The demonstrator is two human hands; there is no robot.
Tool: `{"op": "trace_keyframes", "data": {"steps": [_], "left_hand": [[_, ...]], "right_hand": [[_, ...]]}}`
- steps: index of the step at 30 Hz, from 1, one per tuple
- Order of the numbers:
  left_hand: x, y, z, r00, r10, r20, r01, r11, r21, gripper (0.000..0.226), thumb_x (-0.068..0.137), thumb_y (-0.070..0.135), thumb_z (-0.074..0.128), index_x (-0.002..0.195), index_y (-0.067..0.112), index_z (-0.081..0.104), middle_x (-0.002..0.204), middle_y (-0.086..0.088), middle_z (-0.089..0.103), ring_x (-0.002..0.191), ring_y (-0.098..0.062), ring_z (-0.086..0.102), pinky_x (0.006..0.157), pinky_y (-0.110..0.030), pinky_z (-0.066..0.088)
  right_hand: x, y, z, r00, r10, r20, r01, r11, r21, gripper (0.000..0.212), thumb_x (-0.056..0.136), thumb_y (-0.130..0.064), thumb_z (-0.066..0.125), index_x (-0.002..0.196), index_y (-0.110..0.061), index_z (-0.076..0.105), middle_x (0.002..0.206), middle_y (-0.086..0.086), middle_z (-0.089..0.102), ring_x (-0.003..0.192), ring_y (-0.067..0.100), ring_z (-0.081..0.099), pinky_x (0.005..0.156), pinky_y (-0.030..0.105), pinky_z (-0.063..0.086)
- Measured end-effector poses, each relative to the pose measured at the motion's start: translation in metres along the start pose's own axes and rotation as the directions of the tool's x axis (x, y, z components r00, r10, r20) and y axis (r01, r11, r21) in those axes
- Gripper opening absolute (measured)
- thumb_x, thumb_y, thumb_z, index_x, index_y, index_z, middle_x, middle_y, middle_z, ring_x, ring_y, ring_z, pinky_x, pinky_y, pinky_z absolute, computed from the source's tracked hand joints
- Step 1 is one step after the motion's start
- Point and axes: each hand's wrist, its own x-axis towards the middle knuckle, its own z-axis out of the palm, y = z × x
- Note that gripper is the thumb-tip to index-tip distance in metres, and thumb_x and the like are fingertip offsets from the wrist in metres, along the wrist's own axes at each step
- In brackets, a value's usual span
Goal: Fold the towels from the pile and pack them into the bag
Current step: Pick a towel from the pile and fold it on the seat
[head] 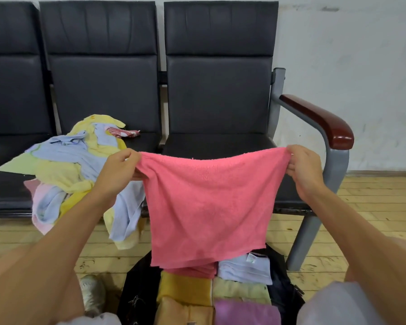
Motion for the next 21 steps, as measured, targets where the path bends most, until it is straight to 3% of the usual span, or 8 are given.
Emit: {"op": "trace_keyframes", "data": {"steps": [3,5,7,10,12,14,19,21], "left_hand": [[0.001,-0.001,0.0,1.0,-0.002,-0.026,0.002,1.0,-0.011,0.024,0.095,0.014,0.044,0.088,-0.003,0.06,0.094,-0.017,0.063,0.085,-0.024,0.064,0.071,-0.027,0.055],[0.002,-0.003,-0.002,0.999,-0.016,-0.031,0.015,1.0,-0.02,0.024,0.09,0.018,0.048,0.086,-0.004,0.058,0.086,-0.012,0.058,0.08,-0.021,0.056,0.081,-0.04,0.053],[0.003,-0.003,-0.003,0.999,-0.039,-0.015,0.038,0.996,-0.075,0.027,0.083,0.022,0.054,0.084,-0.005,0.058,0.083,-0.009,0.051,0.081,-0.022,0.048,0.079,-0.042,0.048],[0.003,-0.003,0.0,0.998,-0.063,-0.003,0.062,0.981,-0.183,0.019,0.078,0.02,0.061,0.084,0.002,0.065,0.085,-0.008,0.053,0.081,-0.022,0.049,0.077,-0.036,0.046],[0.003,-0.004,0.003,0.998,-0.056,-0.011,0.053,0.987,-0.154,0.012,0.085,0.01,0.062,0.083,0.001,0.069,0.088,-0.007,0.065,0.083,-0.018,0.058,0.08,-0.033,0.052],[0.004,-0.005,0.003,0.999,-0.038,-0.03,0.034,0.993,-0.112,0.013,0.088,0.005,0.061,0.085,0.013,0.071,0.091,-0.004,0.068,0.087,-0.016,0.061,0.083,-0.032,0.054],[0.008,-0.011,-0.003,0.998,0.04,-0.039,-0.04,0.999,0.01,0.031,0.09,0.005,0.064,0.121,0.012,0.065,0.113,-0.006,0.069,0.105,-0.018,0.063,0.099,-0.043,0.05],[0.007,-0.01,-0.003,0.996,0.073,-0.059,-0.07,0.996,0.049,0.037,0.089,0.006,0.065,0.126,0.011,0.063,0.119,-0.005,0.067,0.109,-0.017,0.062,0.101,-0.043,0.049]], "right_hand": [[0.002,0.002,-0.001,1.0,-0.018,-0.001,0.018,0.999,0.037,0.032,0.094,-0.037,0.061,0.077,-0.011,0.066,0.084,0.002,0.065,0.093,0.02,0.062,0.087,0.038,0.053],[0.003,0.004,0.0,0.999,-0.048,-0.014,0.048,0.999,-0.004,0.023,0.088,-0.033,0.07,0.077,-0.013,0.067,0.091,-0.005,0.066,0.108,0.019,0.061,0.099,0.044,0.05],[0.003,0.004,0.0,0.998,-0.051,-0.025,0.051,0.999,-0.001,0.013,0.083,-0.023,0.076,0.075,-0.018,0.067,0.094,-0.008,0.065,0.111,0.019,0.059,0.102,0.046,0.048],[0.005,0.006,-0.002,0.998,-0.059,-0.023,0.058,0.998,-0.021,0.008,0.083,-0.015,0.075,0.087,-0.02,0.07,0.103,-0.006,0.066,0.108,0.015,0.059,0.096,0.035,0.05],[0.005,0.007,-0.003,0.996,-0.09,-0.005,0.09,0.994,-0.057,0.016,0.086,-0.012,0.072,0.099,-0.019,0.072,0.11,-0.004,0.067,0.101,0.006,0.059,0.085,0.022,0.048],[0.006,0.008,-0.004,0.994,-0.107,0.003,0.107,0.99,-0.089,0.022,0.087,-0.009,0.069,0.108,-0.017,0.072,0.111,-0.003,0.067,0.095,0.001,0.059,0.08,0.015,0.044],[0.009,0.01,-0.006,0.993,-0.113,-0.019,0.108,0.977,-0.183,0.028,0.089,-0.01,0.069,0.115,-0.018,0.071,0.118,-0.001,0.068,0.109,0.012,0.059,0.093,0.024,0.045],[0.008,0.009,-0.007,0.992,-0.126,-0.021,0.119,0.971,-0.21,0.028,0.089,-0.011,0.069,0.116,-0.018,0.07,0.118,-0.002,0.068,0.109,0.011,0.059,0.093,0.024,0.045]]}}
